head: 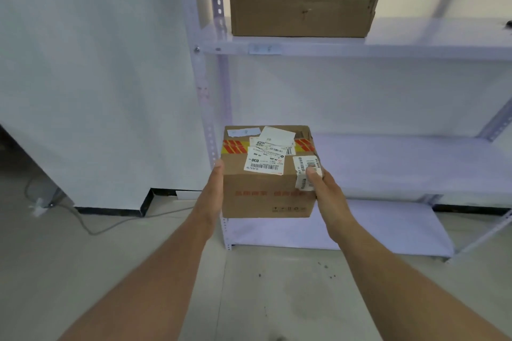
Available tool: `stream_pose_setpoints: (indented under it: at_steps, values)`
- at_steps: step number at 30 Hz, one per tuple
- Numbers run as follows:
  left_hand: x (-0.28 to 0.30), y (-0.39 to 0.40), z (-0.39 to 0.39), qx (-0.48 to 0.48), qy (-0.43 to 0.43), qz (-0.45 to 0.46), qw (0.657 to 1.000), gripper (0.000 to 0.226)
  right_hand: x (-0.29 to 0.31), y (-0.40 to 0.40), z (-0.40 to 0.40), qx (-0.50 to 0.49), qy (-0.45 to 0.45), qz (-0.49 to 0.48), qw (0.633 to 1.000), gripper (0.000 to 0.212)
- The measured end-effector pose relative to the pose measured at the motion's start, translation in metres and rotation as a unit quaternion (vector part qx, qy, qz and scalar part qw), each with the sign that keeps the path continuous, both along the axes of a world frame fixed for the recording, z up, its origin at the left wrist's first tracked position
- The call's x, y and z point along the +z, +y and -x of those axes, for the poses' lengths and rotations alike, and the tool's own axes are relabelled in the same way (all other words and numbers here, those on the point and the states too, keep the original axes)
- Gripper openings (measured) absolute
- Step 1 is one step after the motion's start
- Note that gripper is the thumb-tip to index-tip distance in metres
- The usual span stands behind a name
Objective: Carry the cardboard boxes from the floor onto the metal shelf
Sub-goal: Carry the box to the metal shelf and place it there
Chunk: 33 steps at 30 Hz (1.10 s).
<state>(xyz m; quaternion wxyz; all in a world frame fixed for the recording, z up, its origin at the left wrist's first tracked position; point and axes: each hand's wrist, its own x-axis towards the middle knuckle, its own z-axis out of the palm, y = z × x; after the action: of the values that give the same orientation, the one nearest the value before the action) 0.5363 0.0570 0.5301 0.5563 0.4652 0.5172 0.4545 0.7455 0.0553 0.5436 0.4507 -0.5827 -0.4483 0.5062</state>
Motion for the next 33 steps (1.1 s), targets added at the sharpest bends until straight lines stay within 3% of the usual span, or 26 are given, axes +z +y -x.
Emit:
stream_pose_setpoints:
  at_steps: [7, 13, 16, 22, 30, 33]
  values:
    - [-0.021, 0.064, -0.043, -0.011, -0.012, -0.011, 1.000, 0.046, -0.029, 0.057, -0.037, -0.001, 0.018, 0.004, 1.000, 0.045]
    - [-0.049, 0.122, -0.051, 0.010, -0.012, -0.018, 1.000, 0.041, -0.062, 0.122, -0.046, 0.008, -0.004, 0.014, 1.000, 0.066]
    - [-0.067, 0.148, -0.049, 0.021, 0.009, -0.017, 1.000, 0.034, -0.078, 0.150, -0.045, 0.012, -0.008, 0.019, 1.000, 0.064]
    - [-0.109, 0.189, -0.044, 0.019, 0.063, 0.012, 0.998, 0.069, -0.108, 0.186, -0.043, 0.006, -0.020, 0.025, 0.999, 0.065]
    - [-0.143, 0.219, -0.049, 0.059, 0.111, 0.009, 0.992, 0.070, -0.140, 0.212, -0.039, 0.003, -0.021, 0.026, 0.999, 0.060]
    - [-0.161, 0.231, -0.045, 0.090, 0.154, 0.002, 0.984, 0.066, -0.151, 0.223, -0.036, -0.007, -0.081, 0.011, 0.997, 0.053]
